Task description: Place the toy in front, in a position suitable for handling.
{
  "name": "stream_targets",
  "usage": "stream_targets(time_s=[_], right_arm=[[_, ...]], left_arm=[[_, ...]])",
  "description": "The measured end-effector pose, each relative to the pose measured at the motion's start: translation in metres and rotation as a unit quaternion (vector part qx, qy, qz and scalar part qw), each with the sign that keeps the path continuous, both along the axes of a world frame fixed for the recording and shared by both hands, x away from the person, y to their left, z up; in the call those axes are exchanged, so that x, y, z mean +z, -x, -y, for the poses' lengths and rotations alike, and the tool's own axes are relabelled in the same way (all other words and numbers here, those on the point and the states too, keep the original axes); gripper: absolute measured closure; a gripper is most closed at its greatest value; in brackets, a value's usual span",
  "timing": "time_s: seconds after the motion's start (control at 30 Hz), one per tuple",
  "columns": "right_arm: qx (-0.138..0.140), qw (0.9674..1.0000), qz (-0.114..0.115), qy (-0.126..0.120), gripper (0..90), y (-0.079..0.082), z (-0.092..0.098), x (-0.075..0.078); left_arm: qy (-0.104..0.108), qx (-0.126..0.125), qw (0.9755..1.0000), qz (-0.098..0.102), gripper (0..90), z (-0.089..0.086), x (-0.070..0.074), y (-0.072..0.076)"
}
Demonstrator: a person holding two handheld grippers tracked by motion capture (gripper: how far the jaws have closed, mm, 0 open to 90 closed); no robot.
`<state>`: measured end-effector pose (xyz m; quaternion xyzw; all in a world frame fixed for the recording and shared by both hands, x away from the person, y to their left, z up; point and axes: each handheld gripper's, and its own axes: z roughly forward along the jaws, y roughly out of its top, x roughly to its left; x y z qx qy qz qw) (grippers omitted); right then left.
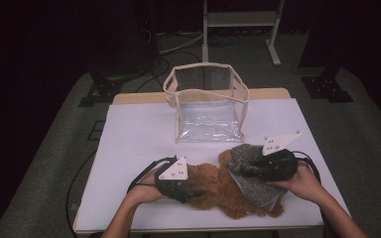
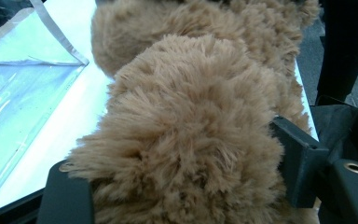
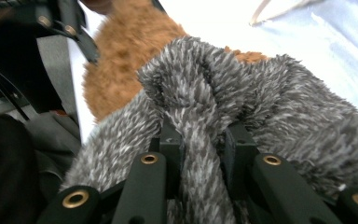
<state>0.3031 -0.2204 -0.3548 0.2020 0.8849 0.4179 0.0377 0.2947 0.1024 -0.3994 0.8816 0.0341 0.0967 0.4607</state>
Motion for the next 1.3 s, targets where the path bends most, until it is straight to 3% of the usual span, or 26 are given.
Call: stream_targets(time_s=[0.07,0.13,0.27,0.37,0.4,0.5,0.57,0.73,0.77,0.8,0.83,0.9,0.97,1.1,1.23,1.3], right_arm=[[-0.016,0.9996,-0.017,-0.017,73.0,-0.011,0.013,-0.005],[-0.055,0.9984,-0.011,-0.001,73.0,-0.021,0.031,-0.009],[-0.105,0.9938,-0.036,-0.006,73.0,-0.031,0.060,-0.016],[-0.102,0.9941,-0.034,-0.013,73.0,-0.028,0.060,-0.014],[-0.093,0.9954,-0.019,-0.006,73.0,-0.026,0.052,-0.011],[-0.094,0.9952,-0.027,0.002,73.0,-0.037,0.050,-0.014],[-0.110,0.9933,-0.030,0.022,73.0,-0.046,0.055,-0.021],[-0.111,0.9934,-0.030,-0.006,73.1,-0.035,0.062,-0.020],[-0.105,0.9939,-0.029,-0.018,73.1,-0.030,0.060,-0.017],[-0.074,0.9962,-0.026,-0.040,73.1,-0.023,0.049,-0.007],[-0.063,0.9968,-0.025,-0.042,73.1,-0.022,0.044,-0.005],[-0.047,0.9987,-0.013,-0.018,73.1,-0.024,0.029,-0.005],[-0.047,0.9988,-0.013,-0.002,73.1,-0.030,0.026,-0.008],[-0.072,0.9968,-0.030,-0.014,73.2,-0.034,0.041,-0.014],[-0.060,0.9975,-0.029,-0.027,73.1,-0.021,0.049,-0.008],[-0.063,0.9975,-0.027,-0.017,73.1,-0.022,0.049,-0.007]], left_arm=[[0.000,0.001,1.0000,0.000,31.3,0.000,0.000,-0.001],[0.000,0.000,1.0000,-0.002,31.4,0.000,0.000,-0.002],[0.000,-0.002,1.0000,-0.001,31.4,0.000,0.000,-0.002],[-0.002,-0.006,1.0000,0.000,31.4,0.000,0.000,-0.002],[-0.003,-0.006,1.0000,0.001,31.4,0.000,0.000,-0.001],[-0.004,-0.001,1.0000,0.001,31.5,0.000,0.001,0.000],[-0.005,-0.002,1.0000,0.002,31.5,0.000,0.001,0.001],[-0.002,-0.008,1.0000,0.000,31.4,-0.001,0.000,0.000],[-0.001,-0.008,1.0000,-0.001,31.4,-0.001,0.000,-0.001],[-0.001,-0.006,1.0000,-0.002,31.4,-0.001,0.000,-0.001],[-0.003,-0.006,1.0000,-0.002,31.4,0.000,0.000,-0.001],[-0.005,-0.005,1.0000,0.001,31.4,-0.001,0.000,0.000],[-0.005,-0.002,1.0000,0.000,31.4,-0.001,0.000,0.001],[-0.004,-0.004,1.0000,0.002,31.4,-0.001,0.000,0.000],[0.000,-0.011,0.9999,-0.001,31.4,-0.001,0.000,-0.002],[-0.001,-0.009,1.0000,-0.002,31.4,-0.001,0.000,-0.002]])
